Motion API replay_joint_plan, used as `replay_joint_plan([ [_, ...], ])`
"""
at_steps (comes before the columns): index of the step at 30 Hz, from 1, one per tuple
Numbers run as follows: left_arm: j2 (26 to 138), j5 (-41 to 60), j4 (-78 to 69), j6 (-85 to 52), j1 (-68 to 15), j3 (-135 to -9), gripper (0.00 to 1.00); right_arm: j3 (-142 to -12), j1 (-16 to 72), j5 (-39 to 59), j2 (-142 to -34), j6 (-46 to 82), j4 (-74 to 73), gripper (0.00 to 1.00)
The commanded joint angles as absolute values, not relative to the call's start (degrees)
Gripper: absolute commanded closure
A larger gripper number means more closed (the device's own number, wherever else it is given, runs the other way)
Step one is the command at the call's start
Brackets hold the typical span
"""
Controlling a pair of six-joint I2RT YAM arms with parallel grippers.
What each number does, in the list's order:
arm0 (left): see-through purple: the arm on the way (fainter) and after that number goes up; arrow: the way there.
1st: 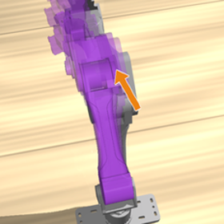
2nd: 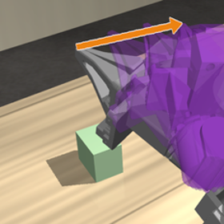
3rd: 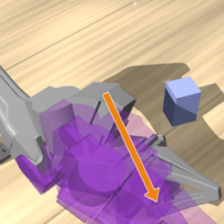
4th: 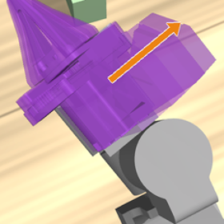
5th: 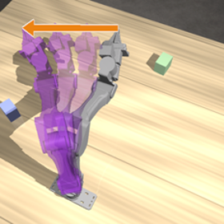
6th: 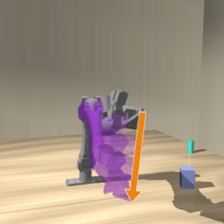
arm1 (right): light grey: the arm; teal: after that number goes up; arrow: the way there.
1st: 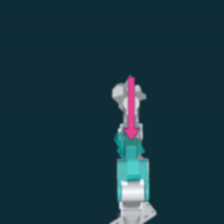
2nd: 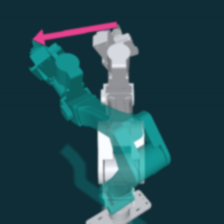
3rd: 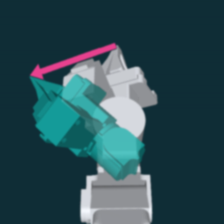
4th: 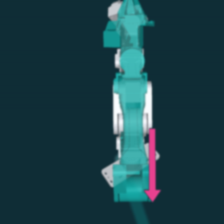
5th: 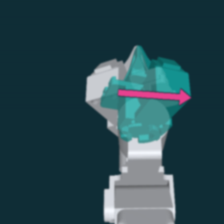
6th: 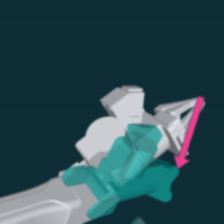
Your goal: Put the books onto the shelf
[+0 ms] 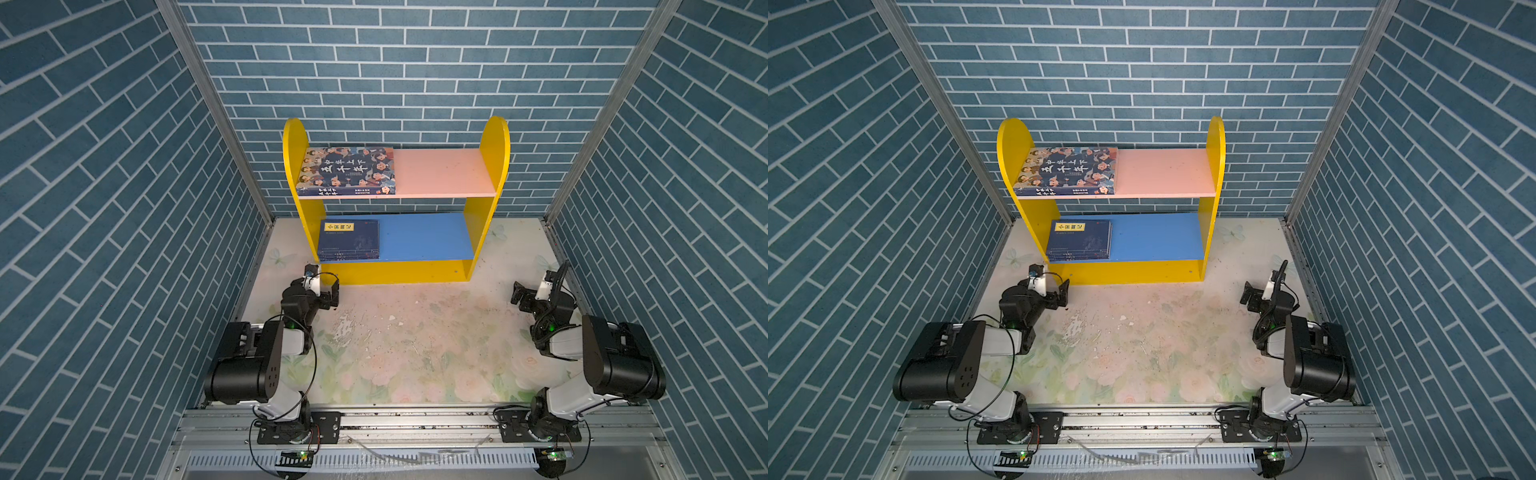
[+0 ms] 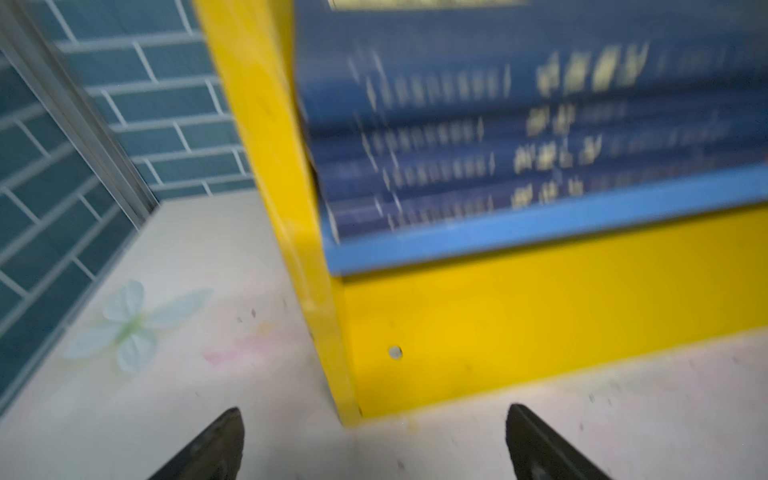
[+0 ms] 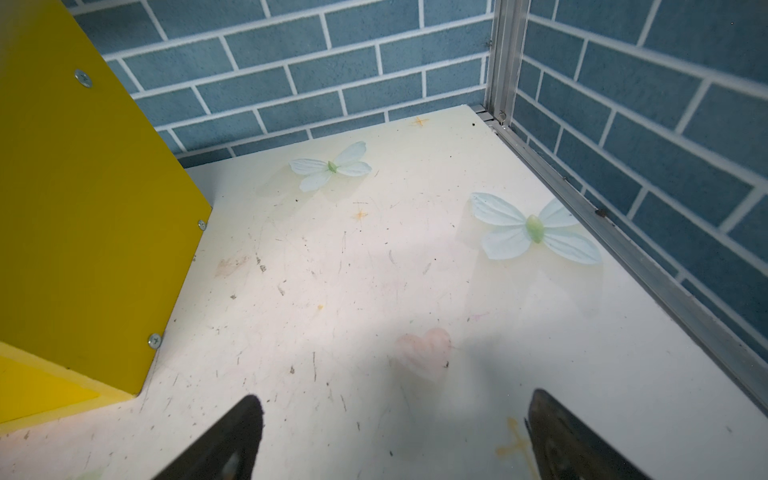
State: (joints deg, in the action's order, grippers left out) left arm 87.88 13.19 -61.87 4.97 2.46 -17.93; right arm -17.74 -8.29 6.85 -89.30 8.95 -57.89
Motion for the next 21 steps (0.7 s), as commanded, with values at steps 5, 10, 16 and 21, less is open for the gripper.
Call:
replay_joint_plan([
  [5,87.7,12.6,-59.6,3.3,3.3,-17.1,0.00,-18.6,-8.0,7.4,-88.4,7.0,-57.7,0.01],
  [10,87.5,7.5,-50.3,3.6,1.7,-21.7,0.00,-18.6,-8.0,7.4,-88.5,7.0,-57.7,0.01],
  [16,87.7,7.3,-51.0,3.5,1.6,-21.5,0.00,-18.6,-8.0,7.4,-88.4,7.0,-57.7,0.01],
  [21,87.8,6.3,-50.5,3.5,1.3,-21.8,0.00,-18.6,-8.0,7.4,-88.4,7.0,-57.7,0.01],
])
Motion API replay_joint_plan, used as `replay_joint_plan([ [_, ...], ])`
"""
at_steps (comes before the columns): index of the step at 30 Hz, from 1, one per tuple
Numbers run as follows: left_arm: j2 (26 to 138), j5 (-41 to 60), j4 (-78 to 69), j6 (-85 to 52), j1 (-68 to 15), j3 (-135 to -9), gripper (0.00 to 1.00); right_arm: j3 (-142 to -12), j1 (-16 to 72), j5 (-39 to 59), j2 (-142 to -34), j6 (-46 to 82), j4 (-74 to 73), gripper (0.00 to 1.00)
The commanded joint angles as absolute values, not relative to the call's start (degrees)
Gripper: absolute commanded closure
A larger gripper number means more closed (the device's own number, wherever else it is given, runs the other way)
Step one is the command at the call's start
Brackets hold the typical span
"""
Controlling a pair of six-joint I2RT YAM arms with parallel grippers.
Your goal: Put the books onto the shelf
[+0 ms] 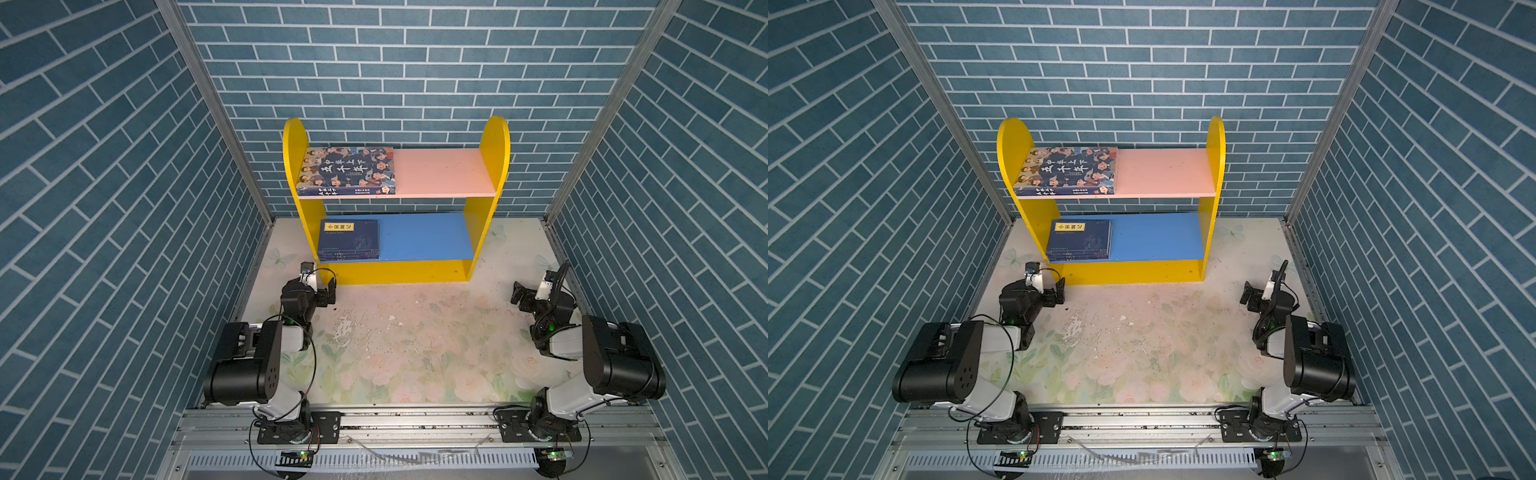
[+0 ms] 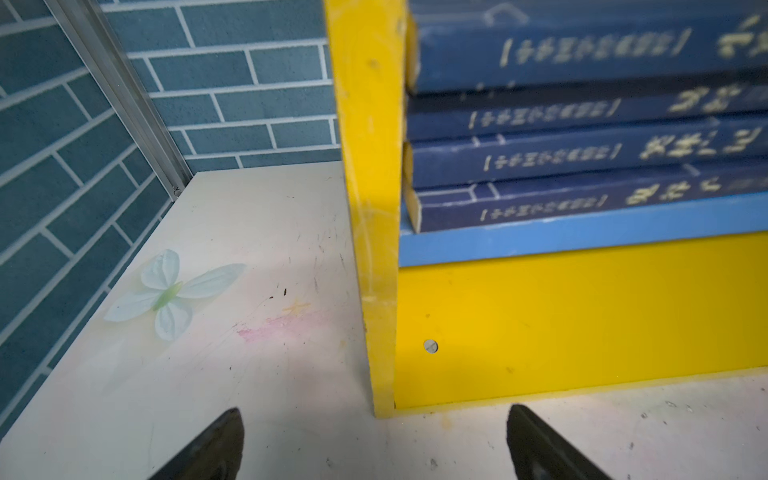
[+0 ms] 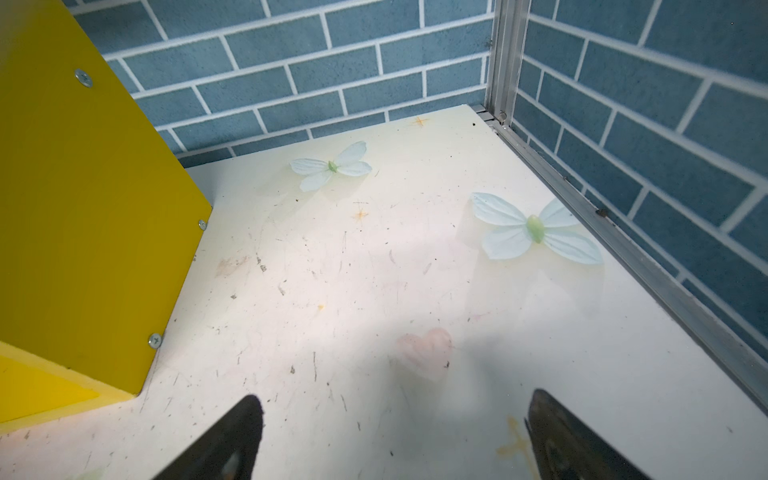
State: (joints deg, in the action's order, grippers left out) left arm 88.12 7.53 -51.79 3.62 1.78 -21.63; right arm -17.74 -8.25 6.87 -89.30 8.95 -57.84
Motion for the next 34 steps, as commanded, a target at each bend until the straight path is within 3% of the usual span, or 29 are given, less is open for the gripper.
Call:
replay_joint_plan([
  [1,87.8,6.3,-50.6,3.5,1.3,-21.8,0.00,-18.6,-8.0,7.4,-88.4,7.0,-57.6,0.01],
  [12,87.4,8.4,-52.7,4.1,1.3,-20.3,0.00,-18.6,-8.1,7.3,-88.5,7.0,-57.6,0.01],
  [15,89.1,15.7,-74.9,7.8,1.0,-9.4,0.00,-18.6,-8.0,7.3,-88.5,6.9,-57.6,0.01],
  [16,90.8,14.0,-79.3,8.3,-0.2,-8.2,0.00,-18.6,-8.0,7.3,-88.4,7.0,-57.6,0.01],
  [22,87.4,1.5,-48.4,3.3,0.1,-22.6,0.00,-18.6,-8.1,7.3,-88.5,7.0,-57.6,0.01],
  [27,87.5,4.7,-55.9,4.5,0.0,-18.9,0.00,-18.7,-8.0,7.3,-88.4,6.9,-57.4,0.01],
  [30,87.7,8.2,-50.8,5.5,0.2,-21.6,0.00,-18.7,-8.0,7.3,-88.4,7.0,-57.3,0.01],
  [34,87.8,3.9,-49.4,3.8,0.5,-22.3,0.00,-18.7,-7.9,7.3,-88.5,6.9,-57.3,0.01],
])
